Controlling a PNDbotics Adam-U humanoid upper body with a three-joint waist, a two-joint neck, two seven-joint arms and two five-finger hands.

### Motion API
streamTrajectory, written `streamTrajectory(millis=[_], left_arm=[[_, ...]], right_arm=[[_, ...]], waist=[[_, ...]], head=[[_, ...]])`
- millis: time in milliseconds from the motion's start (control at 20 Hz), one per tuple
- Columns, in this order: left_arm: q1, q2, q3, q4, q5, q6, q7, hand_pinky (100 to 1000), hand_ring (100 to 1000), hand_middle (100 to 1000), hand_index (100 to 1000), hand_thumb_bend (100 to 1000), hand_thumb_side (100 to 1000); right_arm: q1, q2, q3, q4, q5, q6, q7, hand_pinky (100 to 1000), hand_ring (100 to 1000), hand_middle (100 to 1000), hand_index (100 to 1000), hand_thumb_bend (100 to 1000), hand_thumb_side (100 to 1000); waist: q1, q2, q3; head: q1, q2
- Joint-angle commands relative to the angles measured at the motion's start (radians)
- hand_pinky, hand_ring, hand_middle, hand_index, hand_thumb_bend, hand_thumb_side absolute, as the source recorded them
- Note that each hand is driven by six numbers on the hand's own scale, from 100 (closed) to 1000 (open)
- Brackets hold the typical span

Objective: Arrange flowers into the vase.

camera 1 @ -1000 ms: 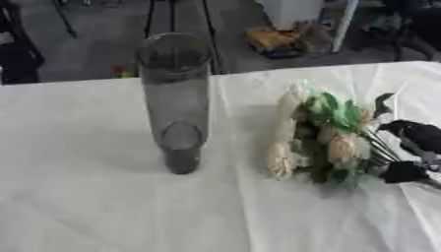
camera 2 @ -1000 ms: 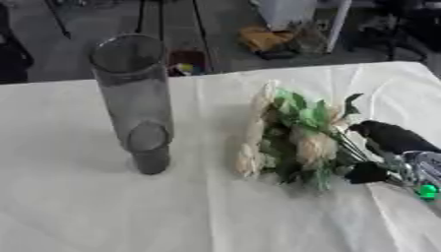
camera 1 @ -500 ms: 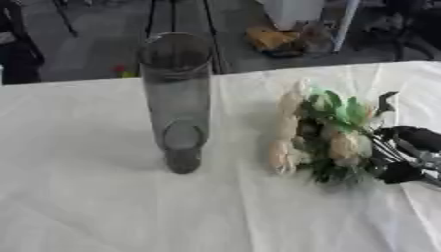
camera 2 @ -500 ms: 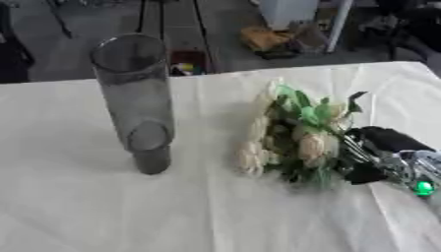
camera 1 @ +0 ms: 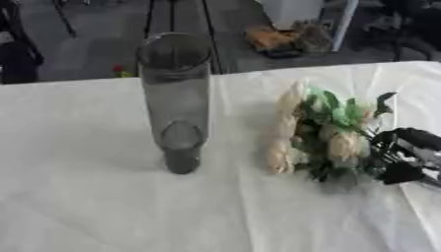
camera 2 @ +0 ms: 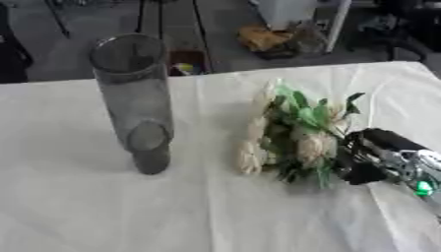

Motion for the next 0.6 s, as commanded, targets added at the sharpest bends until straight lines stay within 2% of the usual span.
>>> streamTrajectory(millis=[50, 400, 500, 600], left_arm=[[-0.015, 0.005, -0.003, -0.015, 0.004, 0.001, -0.003, 740, 806, 807, 859, 100, 1000], [-0.015, 0.005, -0.003, -0.015, 0.005, 0.002, -0.002, 740, 799, 803, 858, 100, 1000], [-0.015, 0.005, -0.004, -0.015, 0.005, 0.003, -0.002, 740, 798, 802, 858, 100, 1000], [-0.015, 0.004, -0.004, -0.015, 0.005, 0.003, -0.002, 739, 797, 801, 857, 100, 1000]], right_arm=[[-0.014, -0.032, -0.006, -0.003, -0.032, 0.005, -0.009, 692, 740, 623, 826, 100, 393], [-0.019, -0.026, 0.000, 0.012, -0.071, 0.005, -0.023, 646, 704, 568, 769, 100, 366], [-0.021, -0.023, 0.002, 0.019, -0.079, 0.004, -0.029, 669, 727, 585, 769, 100, 358], [-0.023, -0.020, 0.005, 0.028, -0.088, 0.000, -0.033, 654, 711, 562, 756, 100, 348]], waist=[[-0.002, -0.016, 0.000], [-0.002, -0.012, 0.000], [-0.002, -0.011, 0.000], [-0.002, -0.009, 0.001]], head=[[-0.003, -0.015], [-0.004, -0.015], [-0.004, -0.016], [-0.005, -0.018]])
